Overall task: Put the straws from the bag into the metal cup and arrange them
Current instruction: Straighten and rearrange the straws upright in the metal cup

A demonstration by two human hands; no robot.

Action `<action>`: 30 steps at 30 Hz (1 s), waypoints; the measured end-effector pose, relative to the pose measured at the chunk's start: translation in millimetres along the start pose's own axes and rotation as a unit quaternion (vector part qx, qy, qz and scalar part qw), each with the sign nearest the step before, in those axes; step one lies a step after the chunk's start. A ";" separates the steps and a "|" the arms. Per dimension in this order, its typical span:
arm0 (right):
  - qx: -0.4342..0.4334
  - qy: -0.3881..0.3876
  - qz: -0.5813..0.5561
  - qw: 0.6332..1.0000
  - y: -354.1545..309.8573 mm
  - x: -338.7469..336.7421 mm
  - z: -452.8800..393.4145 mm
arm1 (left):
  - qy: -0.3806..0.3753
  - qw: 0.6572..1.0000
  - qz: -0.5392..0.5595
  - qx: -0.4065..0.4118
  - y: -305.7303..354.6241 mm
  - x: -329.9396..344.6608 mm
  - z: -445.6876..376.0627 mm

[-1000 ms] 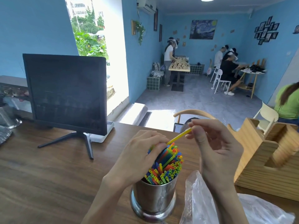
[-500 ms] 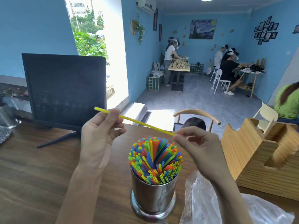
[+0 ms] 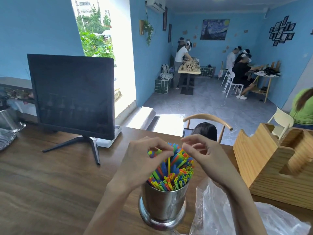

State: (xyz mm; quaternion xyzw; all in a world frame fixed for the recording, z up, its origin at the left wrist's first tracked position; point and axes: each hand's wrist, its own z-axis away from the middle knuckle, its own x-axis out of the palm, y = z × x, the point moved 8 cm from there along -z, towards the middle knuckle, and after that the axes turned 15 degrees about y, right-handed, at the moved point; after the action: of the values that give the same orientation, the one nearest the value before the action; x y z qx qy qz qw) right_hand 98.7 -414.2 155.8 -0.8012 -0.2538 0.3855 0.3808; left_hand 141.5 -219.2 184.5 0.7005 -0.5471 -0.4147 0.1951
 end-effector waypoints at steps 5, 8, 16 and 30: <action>0.058 -0.064 -0.037 0.996 14.0 9.0 0.9 | -0.072 0.997 -0.024 -0.027 -14.4 7.6 0.1; 0.061 -0.048 -0.045 0.996 14.7 10.4 -1.6 | -0.086 0.994 -0.060 -0.019 -10.3 7.3 -0.1; 0.130 -0.133 -0.159 0.970 12.2 3.0 5.3 | -0.157 0.983 -0.091 0.038 -1.6 20.6 14.2; 0.188 -0.159 -0.167 0.955 20.6 3.9 10.3 | -0.153 0.987 -0.057 0.003 -11.6 19.6 14.8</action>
State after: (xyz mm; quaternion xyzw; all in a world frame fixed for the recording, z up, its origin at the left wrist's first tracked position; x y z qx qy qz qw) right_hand 94.9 -419.2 133.3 -0.5896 -0.3643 0.4793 0.5384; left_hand 137.9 -230.9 160.2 0.6593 -0.5308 -0.5259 0.0831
